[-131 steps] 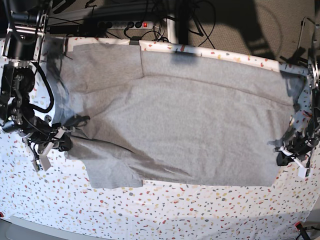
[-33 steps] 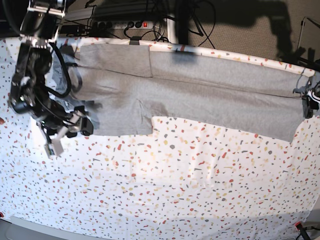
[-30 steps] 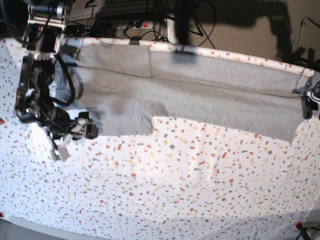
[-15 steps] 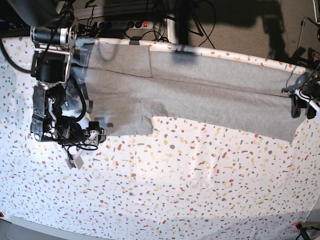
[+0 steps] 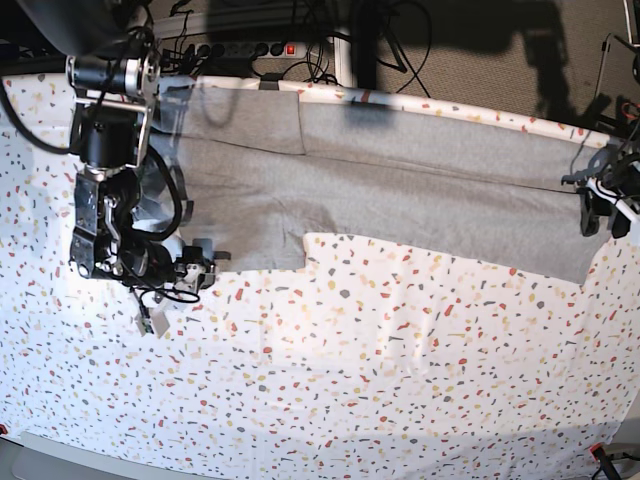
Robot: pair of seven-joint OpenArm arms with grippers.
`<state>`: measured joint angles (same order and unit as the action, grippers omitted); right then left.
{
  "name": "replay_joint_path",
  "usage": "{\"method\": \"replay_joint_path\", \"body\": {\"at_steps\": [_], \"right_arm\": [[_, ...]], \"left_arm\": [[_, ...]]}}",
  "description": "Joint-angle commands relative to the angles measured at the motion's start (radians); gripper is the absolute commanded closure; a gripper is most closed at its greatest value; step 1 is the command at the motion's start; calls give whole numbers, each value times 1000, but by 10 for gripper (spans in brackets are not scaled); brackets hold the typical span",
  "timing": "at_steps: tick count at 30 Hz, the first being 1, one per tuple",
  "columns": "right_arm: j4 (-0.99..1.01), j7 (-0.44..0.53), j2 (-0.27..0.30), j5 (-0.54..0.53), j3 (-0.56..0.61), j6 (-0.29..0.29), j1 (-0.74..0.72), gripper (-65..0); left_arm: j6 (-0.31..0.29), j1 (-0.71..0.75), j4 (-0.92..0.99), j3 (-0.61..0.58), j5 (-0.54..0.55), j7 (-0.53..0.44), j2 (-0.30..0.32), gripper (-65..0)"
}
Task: Fold the T-shirt properly
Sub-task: 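Release the fold and move the right gripper to the shirt's sleeve end, then grasp the folded shirt end with the right gripper and fold it inward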
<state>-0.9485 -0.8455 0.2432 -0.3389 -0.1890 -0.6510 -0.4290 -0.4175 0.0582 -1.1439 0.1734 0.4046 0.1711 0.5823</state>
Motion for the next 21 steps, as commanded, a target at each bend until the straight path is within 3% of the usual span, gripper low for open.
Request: {"method": "replay_joint_path", "body": {"at_steps": [1,4,5,11,21], "right_arm": [[-3,-30,0,2,2,-4,-18,-170],[-3,-8,0,35,2,-5,-29,-17],[-3,12,0,61,2,-5,-34,0],[-3,127,0,134,2,-3,-85,0],[-3,140,0,118,2,-3,-259,0]], "left_arm": [[7,-14,-15,11,11,-27,25,-356],[7,-14,-15,11,11,-31,25,-356],[7,-14,-15,11,11,-31,25,-356],[7,-14,-15,11,11,-30,25,-356],[7,-14,-15,11,11,-30,25,-356]]}}
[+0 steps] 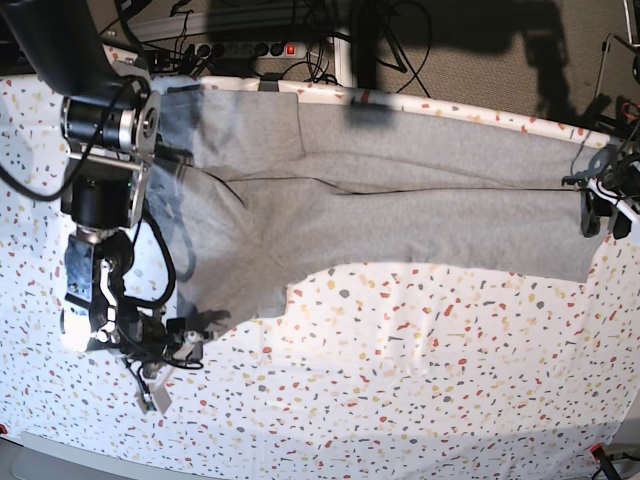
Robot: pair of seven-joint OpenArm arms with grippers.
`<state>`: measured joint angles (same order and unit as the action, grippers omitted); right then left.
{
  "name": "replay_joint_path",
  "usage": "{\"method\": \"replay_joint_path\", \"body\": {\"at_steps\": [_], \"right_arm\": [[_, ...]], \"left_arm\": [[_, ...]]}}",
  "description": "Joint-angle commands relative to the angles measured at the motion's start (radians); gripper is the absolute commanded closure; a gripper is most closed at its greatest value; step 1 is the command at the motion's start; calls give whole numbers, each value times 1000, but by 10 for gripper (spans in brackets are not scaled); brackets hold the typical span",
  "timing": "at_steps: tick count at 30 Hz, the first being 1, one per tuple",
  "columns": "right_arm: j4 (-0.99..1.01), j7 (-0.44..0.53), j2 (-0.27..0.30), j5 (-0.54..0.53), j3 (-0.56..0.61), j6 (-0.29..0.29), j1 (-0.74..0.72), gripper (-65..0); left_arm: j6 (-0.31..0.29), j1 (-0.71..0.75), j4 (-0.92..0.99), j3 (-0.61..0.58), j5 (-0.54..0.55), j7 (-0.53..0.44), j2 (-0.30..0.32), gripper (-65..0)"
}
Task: Fold the T-shirt properly
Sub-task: 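Grasp the folded shirt end with the right gripper and fold it inward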
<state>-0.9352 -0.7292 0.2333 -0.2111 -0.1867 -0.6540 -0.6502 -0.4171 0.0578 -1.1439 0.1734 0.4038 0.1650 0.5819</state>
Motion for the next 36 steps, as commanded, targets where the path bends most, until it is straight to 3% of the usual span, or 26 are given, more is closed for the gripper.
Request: {"method": "replay_joint_path", "body": {"at_steps": [1,6,13,20,24,36], "right_arm": [[-16,23,9,-10,0,0,-49,0],[-16,-11,7,-73,37,0,-64,0],[-58,-253,8,-195,197,-10,-61,0],[-228,-485,8,-377,221,-20,-36,0],[-322,-494,-4,-437,221,-20,52,0],[-736,-486,-161,-460,222,-30,398,0]], "left_arm": [[6,-13,-15,11,12,-24,26,-356],[6,-13,-15,11,12,-25,26,-356],[6,-13,-15,11,12,-24,26,-356],[6,-13,-15,11,12,-24,25,-356],[6,-13,-14,11,10,-24,26,-356],[7,-13,-14,11,5,-16,26,-356]]}}
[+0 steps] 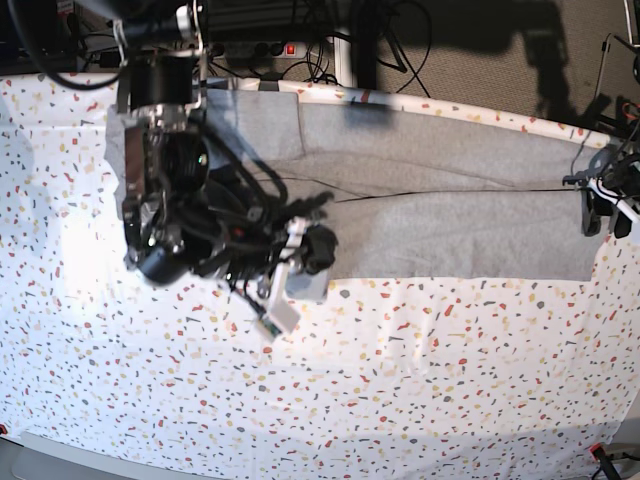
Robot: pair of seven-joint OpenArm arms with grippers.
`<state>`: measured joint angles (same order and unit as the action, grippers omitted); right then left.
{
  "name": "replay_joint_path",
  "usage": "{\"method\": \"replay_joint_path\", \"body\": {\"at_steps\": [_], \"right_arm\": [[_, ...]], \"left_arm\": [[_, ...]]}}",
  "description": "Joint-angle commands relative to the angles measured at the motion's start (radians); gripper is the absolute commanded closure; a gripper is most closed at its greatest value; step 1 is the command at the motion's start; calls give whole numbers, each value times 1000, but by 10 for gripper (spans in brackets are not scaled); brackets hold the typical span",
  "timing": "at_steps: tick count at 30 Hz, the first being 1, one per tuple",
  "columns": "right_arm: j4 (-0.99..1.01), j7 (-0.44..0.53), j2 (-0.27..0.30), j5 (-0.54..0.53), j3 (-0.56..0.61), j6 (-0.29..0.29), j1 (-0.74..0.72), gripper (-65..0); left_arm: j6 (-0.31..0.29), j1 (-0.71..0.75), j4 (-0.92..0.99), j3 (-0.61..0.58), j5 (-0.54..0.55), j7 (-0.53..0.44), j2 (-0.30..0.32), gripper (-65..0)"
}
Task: Fold the T-shirt properly
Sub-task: 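Grasp the folded shirt end with the right gripper and fold it inward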
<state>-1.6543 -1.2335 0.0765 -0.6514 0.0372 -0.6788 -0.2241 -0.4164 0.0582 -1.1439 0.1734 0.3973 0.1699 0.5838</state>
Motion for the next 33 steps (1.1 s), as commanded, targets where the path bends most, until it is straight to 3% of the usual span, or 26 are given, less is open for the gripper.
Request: {"method": "replay_joint_path", "body": {"at_steps": [1,10,20,21,24,26,29,33], "right_arm": [[-37,18,-15,-36,2,-5,-2,0],[-184,58,-18,-56,143,-5,190,0],[-186,63,-19,-56,170,-5,211,0],[-186,64,-18,-56,170,-5,211,-13],[-186,66,-18,-56,170,-5,211,-227],[-186,66,-18,-56,170,-5,211,-319],[-186,62,-18,-56,167,-5,208,-341],[-186,22,-18,-56,130,-5,208,-341]], "left_arm": [[6,-13,-14,11,11,-21,24,-356],[6,-13,-14,11,11,-21,23,-356],[6,-11,-14,11,11,-14,24,-356],[6,-11,-14,11,11,-14,24,-356],[6,-11,-14,11,11,-14,24,-356],[6,-11,-14,11,12,-14,26,-356],[6,-11,-14,11,13,-13,41,-356],[6,-12,-14,11,96,32,84,-357]]}}
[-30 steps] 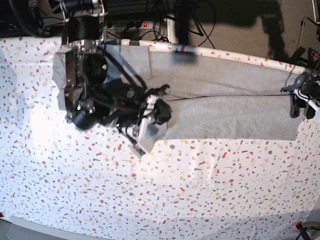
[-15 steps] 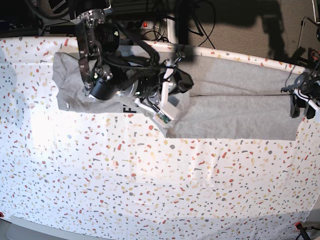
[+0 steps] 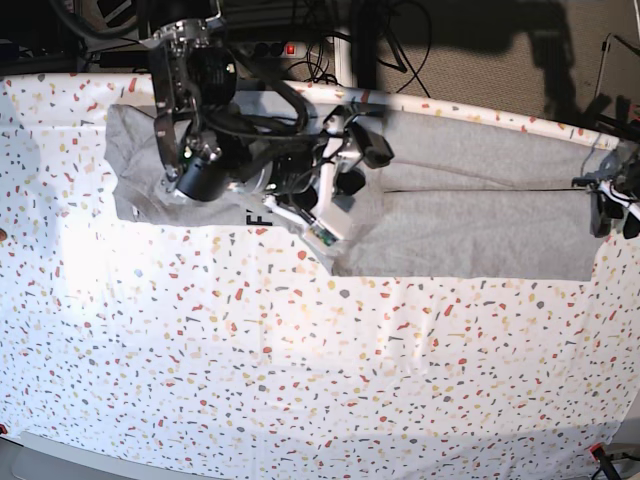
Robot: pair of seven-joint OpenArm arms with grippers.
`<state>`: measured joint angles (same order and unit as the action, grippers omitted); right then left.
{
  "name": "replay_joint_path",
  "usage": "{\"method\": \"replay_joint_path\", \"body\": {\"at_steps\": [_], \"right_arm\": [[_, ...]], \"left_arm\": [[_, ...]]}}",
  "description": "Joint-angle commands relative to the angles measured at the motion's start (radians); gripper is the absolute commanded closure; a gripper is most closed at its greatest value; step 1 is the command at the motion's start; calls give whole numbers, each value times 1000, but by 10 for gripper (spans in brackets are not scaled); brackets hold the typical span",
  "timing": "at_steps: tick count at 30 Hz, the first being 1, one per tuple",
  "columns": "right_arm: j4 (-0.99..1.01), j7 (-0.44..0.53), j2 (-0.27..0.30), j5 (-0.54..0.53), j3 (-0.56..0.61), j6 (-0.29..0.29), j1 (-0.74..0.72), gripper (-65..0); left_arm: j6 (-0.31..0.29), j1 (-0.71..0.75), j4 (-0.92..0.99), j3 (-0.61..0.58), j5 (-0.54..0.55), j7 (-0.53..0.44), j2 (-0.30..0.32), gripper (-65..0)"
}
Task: Fold the T-shirt properly
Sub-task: 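Grasp the folded shirt end with the right gripper and fold it inward, then move the left gripper down to the shirt's other end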
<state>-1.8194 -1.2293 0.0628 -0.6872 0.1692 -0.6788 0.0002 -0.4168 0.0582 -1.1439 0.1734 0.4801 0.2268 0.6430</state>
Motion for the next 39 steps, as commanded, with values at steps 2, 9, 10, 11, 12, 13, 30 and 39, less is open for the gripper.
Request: {"method": "replay_joint_path", "body": {"at_steps": [2,9,10,11,12,13,30,39], "right_arm": [[-21,-24,-4,-20,-38,-5,-16,-341],[-21,-51,11,11,-264,-5,-13,-341],[-21,-51,22,10,-300,-5,-13,-340],[-21,-51,37,10,-333,-5,-13,-340],[-21,-51,52,8,-364,-5,-12,-340],[-21,-51,69,2,-392,-5,-10,-341],[-21,-70,137,-77,-549,-5,4,-340],[-21,-69,137,-114,-549,-6,6,-340]], "left_arm": [[6,-13,-14,11,55,-3,53,-356],[-23,-14,21,11,144,19,84,-356],[-47,-14,38,11,161,19,84,-356],[-67,-14,55,11,171,20,83,-356],[-89,-14,72,11,183,21,83,-356],[-113,-14,90,11,184,24,83,-356],[-281,-126,202,9,278,226,-31,-329],[-281,-126,202,9,234,191,-29,0]]}}
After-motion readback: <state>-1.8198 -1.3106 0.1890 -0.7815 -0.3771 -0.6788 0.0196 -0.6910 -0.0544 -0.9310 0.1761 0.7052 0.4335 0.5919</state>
